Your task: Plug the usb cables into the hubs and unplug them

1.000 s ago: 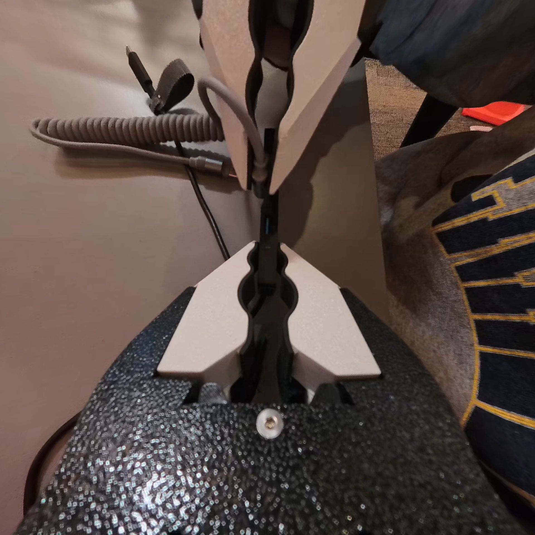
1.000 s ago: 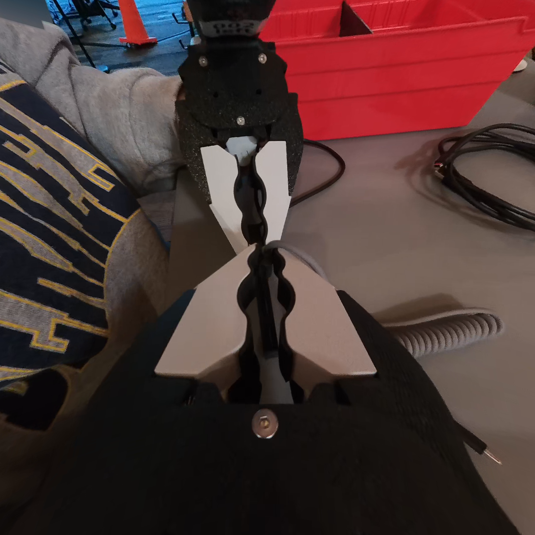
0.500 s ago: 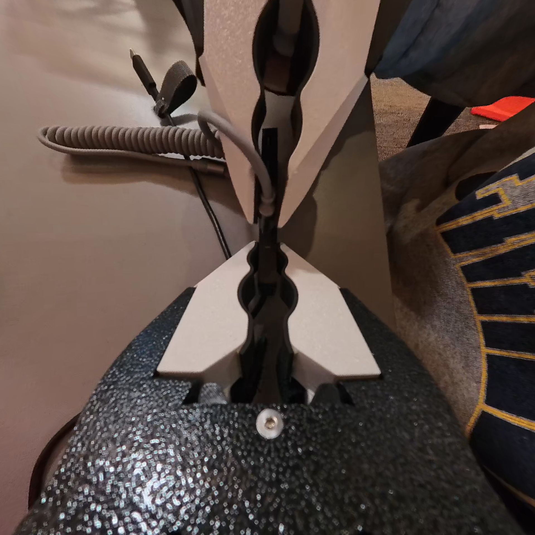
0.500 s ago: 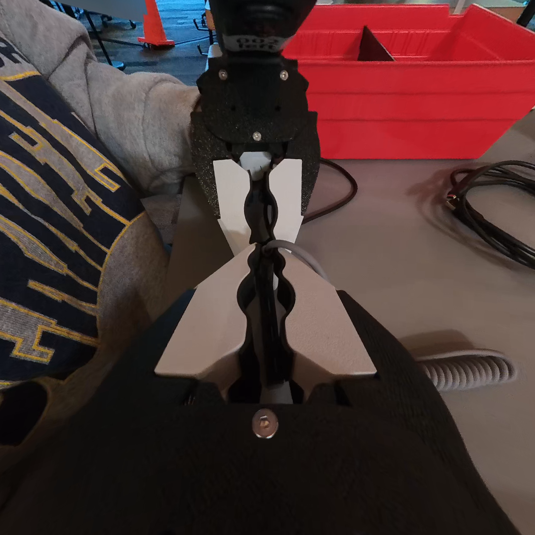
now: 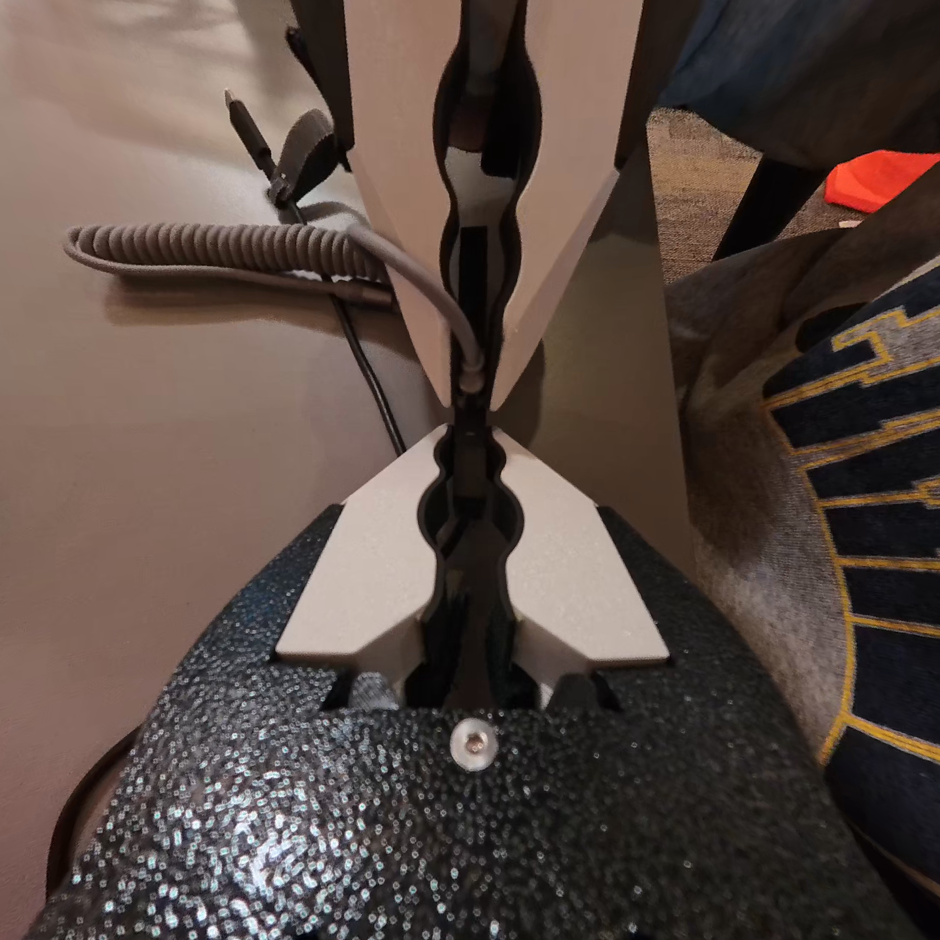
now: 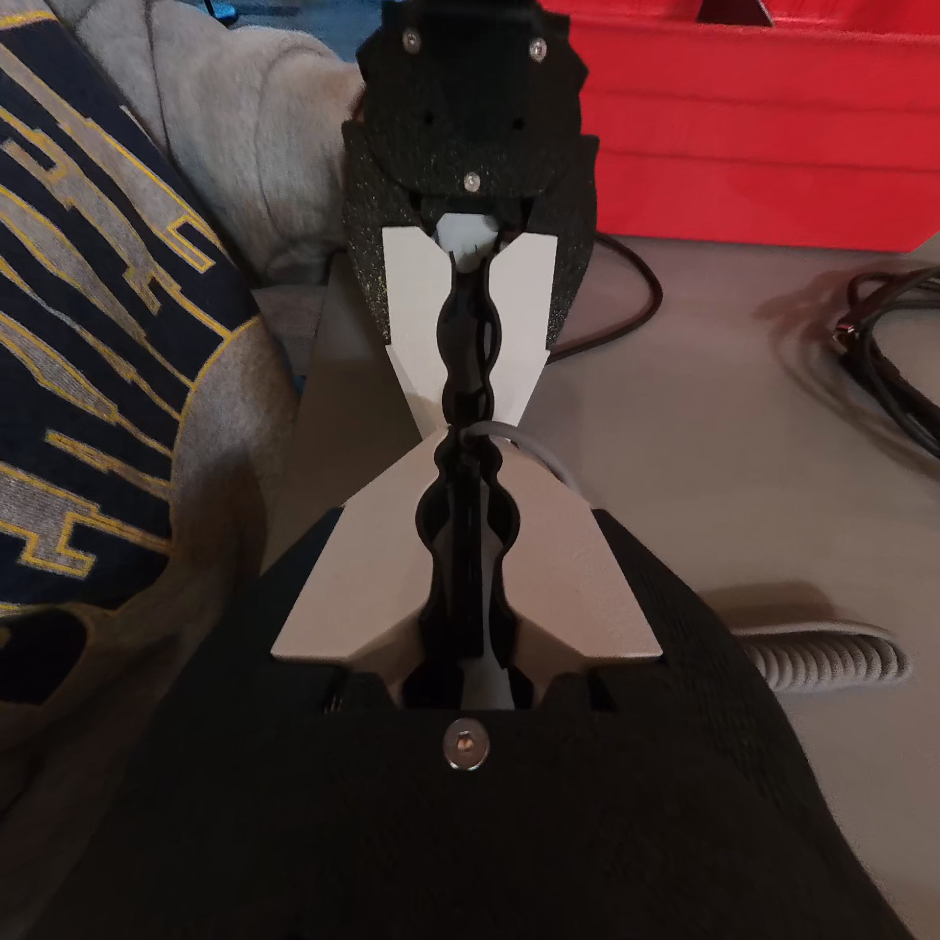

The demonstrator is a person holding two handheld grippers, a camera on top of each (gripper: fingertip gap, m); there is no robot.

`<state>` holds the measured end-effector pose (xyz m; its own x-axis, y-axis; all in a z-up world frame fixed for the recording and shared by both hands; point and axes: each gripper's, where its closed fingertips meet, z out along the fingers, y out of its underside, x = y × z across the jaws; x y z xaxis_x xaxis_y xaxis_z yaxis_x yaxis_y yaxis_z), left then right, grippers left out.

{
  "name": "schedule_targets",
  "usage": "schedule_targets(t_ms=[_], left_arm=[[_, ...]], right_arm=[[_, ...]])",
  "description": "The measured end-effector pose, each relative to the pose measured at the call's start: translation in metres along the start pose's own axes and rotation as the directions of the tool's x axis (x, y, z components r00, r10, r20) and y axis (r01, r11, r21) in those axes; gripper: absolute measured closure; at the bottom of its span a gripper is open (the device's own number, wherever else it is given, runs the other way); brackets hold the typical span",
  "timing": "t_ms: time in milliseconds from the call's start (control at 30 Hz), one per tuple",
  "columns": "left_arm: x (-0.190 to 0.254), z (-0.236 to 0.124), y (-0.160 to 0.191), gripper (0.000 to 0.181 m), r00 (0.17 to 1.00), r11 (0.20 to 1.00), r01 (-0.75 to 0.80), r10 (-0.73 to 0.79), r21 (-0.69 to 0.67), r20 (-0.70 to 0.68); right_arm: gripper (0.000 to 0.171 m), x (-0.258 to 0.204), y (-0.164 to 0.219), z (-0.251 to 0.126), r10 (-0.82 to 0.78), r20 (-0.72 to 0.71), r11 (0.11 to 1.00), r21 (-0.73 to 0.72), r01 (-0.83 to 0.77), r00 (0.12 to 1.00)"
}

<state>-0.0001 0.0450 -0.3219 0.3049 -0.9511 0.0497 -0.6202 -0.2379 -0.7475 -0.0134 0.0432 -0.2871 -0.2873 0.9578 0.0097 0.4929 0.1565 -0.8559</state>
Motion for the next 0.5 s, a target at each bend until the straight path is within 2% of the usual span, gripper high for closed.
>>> schedule_targets(t_ms=[233, 300, 367, 433, 500], left_arm=[[0.0, 0.0, 0.0, 0.171, 1.0, 1.0, -0.002, 0.002, 0.006, 0.0], [0.0, 0.0, 0.0, 0.172, 1.0, 1.0, -0.004, 0.004, 0.013, 0.004], [0.0, 0.0, 0.0, 0.172, 1.0, 1.0, -0.013, 0.013, 0.022, 0.008], [0.0, 0.0, 0.0, 0.172, 1.0, 1.0, -0.008, 0.008, 0.025, 0.008], [0.0, 0.0, 0.0, 0.172, 1.0, 0.999, -0.001, 0.001, 0.033, 0.002]], right_arm=[[0.163, 0.0, 0.0, 0.0, 0.001, -0.073, 0.999, -0.032, -0.003, 0.997], [0.148, -0.006, 0.001, -0.002, 0.0, -0.097, 0.999, -0.045, -0.004, 0.995], [0.136, -0.015, -0.003, -0.012, 0.021, -0.117, 1.0, -0.021, -0.024, 0.993], [0.143, -0.023, -0.01, -0.03, 0.053, -0.137, 0.998, 0.032, -0.049, 0.989], [0.143, -0.017, -0.023, -0.055, 0.097, -0.239, 0.989, 0.133, -0.066, 0.966]])
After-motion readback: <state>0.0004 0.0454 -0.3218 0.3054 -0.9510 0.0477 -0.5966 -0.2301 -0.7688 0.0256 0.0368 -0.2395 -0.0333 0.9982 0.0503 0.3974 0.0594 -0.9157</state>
